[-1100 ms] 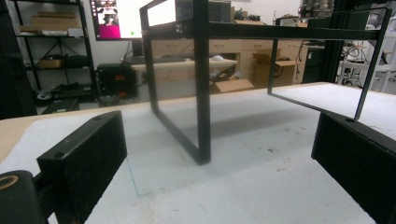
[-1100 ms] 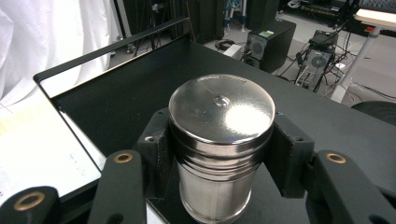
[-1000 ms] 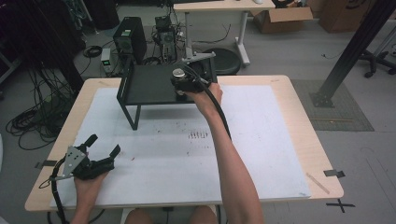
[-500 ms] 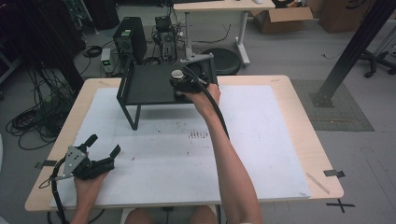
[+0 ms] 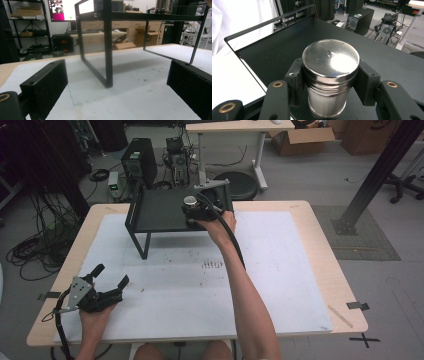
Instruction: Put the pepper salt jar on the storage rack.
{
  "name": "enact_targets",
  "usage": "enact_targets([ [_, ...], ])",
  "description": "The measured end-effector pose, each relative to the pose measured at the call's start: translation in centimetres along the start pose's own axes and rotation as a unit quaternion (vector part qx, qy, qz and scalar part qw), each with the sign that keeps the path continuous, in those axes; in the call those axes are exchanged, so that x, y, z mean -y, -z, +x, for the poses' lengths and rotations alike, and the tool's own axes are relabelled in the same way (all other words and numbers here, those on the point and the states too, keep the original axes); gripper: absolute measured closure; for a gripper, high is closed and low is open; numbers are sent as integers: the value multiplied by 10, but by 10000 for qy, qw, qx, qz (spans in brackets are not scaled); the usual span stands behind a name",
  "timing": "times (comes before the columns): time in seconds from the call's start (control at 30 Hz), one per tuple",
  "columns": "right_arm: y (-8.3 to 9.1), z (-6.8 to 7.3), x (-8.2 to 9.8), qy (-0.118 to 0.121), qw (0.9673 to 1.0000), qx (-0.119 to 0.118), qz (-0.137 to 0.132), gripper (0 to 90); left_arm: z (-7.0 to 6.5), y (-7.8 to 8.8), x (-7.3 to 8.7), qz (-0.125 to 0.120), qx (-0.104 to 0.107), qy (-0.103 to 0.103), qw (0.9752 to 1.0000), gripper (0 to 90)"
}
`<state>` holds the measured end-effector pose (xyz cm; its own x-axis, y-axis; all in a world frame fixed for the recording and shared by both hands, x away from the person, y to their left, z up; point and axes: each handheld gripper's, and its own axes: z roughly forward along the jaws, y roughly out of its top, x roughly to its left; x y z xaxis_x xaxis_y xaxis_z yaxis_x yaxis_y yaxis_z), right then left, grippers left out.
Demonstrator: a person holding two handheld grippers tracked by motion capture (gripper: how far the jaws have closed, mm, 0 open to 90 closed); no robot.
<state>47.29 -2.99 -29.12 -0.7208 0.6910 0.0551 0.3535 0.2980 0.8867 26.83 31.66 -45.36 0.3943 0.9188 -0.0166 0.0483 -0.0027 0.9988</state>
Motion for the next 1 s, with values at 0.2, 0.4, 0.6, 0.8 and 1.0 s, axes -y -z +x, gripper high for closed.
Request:
enact_targets([
  [0.2,0,0,0,42,10000,3,10,486,0,0,0,3,1,6,10000,37],
  [0.4,0,1,-1,69,10000,26,28,487,0,0,0,9,3,4,10000,37],
  [0.6,0,1,-1,60,10000,25,38,486,0,0,0,11,0,4,10000,37],
  [0.8,0,0,-1,41,10000,7,43,484,0,0,0,11,-1,-6,10000,37],
  [1.0,0,0,-2,27,10000,-3,46,481,0,0,0,5,1,-3,10000,37],
])
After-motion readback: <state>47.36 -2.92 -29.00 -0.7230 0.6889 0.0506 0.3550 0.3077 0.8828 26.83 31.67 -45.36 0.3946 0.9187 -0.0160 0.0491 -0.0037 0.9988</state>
